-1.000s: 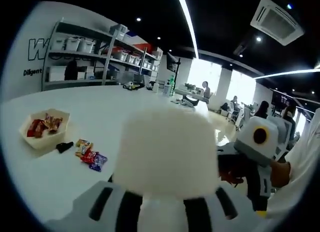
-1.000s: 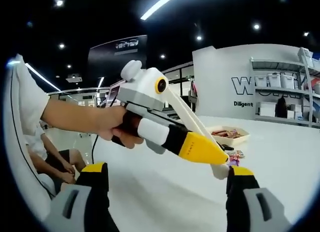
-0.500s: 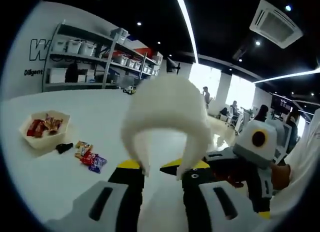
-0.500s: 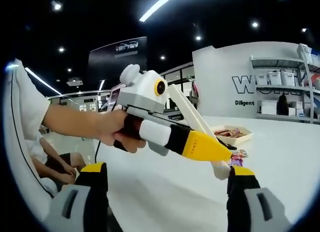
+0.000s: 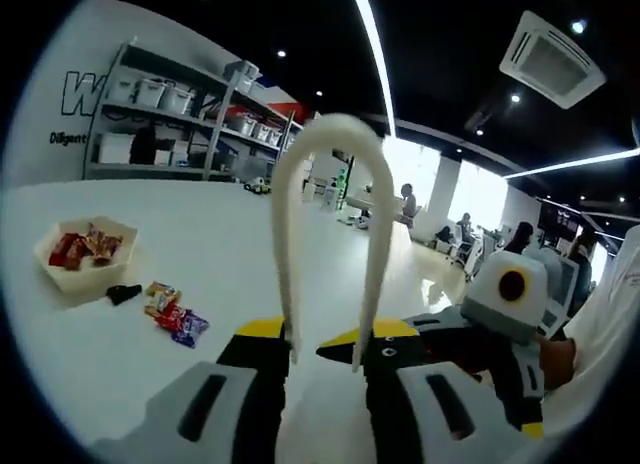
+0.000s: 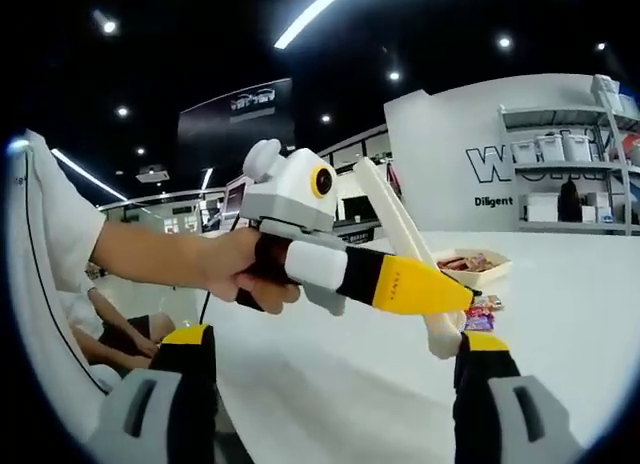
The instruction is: Place the target food into the container with the food tongs after gripping and lifting it, then release it inside without dropping or visibly crushing the food.
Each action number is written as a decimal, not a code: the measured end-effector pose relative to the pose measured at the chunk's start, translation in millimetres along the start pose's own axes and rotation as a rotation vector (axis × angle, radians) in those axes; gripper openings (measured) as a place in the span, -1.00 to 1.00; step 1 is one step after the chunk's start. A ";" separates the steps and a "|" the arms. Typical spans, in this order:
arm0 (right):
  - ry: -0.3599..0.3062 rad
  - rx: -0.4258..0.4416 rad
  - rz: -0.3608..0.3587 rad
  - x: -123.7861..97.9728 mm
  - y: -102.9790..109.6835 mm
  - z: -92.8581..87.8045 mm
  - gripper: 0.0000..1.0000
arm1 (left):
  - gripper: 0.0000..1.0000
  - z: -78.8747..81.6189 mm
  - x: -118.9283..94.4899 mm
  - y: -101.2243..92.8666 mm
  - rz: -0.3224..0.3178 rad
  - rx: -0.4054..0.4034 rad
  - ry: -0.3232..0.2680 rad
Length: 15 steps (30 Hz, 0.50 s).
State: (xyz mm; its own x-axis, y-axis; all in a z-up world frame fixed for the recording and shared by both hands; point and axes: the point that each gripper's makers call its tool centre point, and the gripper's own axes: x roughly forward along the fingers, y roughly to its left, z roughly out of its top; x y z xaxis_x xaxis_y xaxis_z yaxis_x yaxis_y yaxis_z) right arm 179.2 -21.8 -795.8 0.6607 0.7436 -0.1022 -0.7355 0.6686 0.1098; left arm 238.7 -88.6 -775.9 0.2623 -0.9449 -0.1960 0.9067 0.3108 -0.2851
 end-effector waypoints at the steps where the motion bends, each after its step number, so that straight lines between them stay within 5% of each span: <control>1: -0.002 0.002 0.001 0.0 0.2 0.3 0.99 | -0.45 0.3 -0.1 -0.5 -0.004 -0.002 -0.003; 9: 0.010 0.005 0.002 0.6 -0.7 -3.4 0.91 | -0.52 -3.5 -0.3 0.4 -0.009 -0.004 0.006; 15: 0.024 -0.011 -0.027 -5.4 -9.9 -8.7 0.85 | -0.52 -3.4 -4.4 27.3 0.041 0.008 0.026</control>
State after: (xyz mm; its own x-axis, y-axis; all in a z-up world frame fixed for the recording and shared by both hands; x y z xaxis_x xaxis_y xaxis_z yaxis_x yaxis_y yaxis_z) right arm 181.6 -32.4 -804.9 0.6764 0.7252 -0.1285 -0.7194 0.6880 0.0955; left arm 261.2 -75.7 -785.9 0.2909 -0.9284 -0.2313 0.8981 0.3484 -0.2686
